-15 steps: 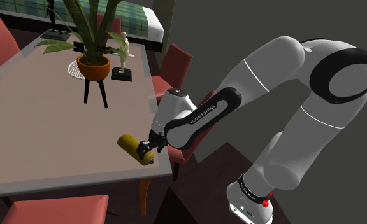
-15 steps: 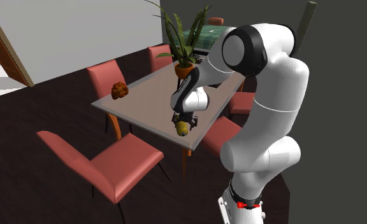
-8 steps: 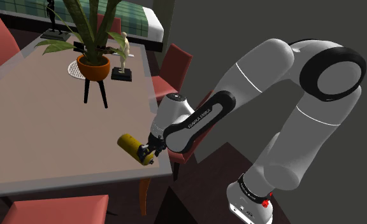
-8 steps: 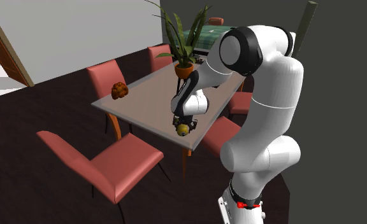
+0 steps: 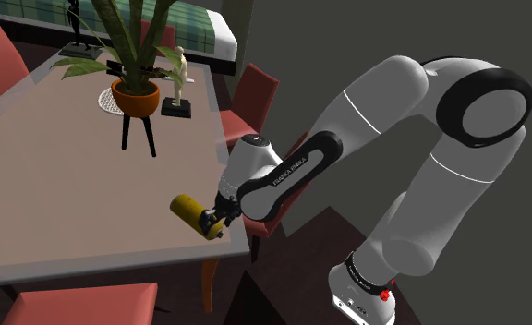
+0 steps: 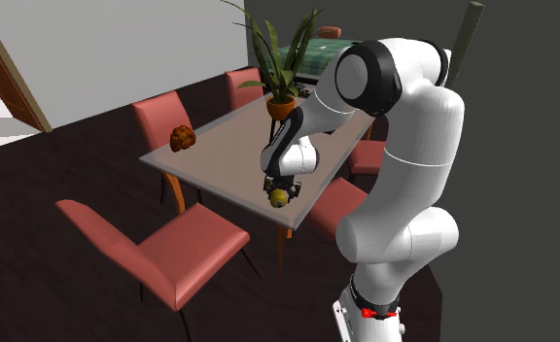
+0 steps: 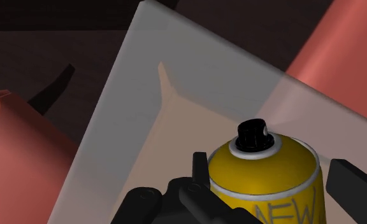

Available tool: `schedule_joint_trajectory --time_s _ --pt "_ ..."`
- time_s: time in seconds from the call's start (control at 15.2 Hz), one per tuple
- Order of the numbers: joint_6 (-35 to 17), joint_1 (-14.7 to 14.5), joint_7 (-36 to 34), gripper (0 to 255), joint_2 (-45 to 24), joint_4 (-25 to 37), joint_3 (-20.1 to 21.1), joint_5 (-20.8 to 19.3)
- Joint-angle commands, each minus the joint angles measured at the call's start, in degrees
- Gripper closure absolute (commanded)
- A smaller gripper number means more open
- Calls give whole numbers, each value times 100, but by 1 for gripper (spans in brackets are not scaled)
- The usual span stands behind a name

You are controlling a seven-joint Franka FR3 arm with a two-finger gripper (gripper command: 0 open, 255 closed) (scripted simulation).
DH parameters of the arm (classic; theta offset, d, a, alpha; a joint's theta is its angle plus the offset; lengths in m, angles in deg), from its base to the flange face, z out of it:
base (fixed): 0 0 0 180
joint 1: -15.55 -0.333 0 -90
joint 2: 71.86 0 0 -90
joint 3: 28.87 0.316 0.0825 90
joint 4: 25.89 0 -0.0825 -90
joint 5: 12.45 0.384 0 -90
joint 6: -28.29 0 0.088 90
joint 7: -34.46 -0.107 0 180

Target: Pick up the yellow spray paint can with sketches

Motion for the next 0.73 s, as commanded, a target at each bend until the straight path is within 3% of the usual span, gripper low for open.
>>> schedule_joint_trajectory --time_s 0.0,0.66 --pt "130 15 22 255 119 10 17 47" --pt "1042 45 117 255 970 95 43 309"
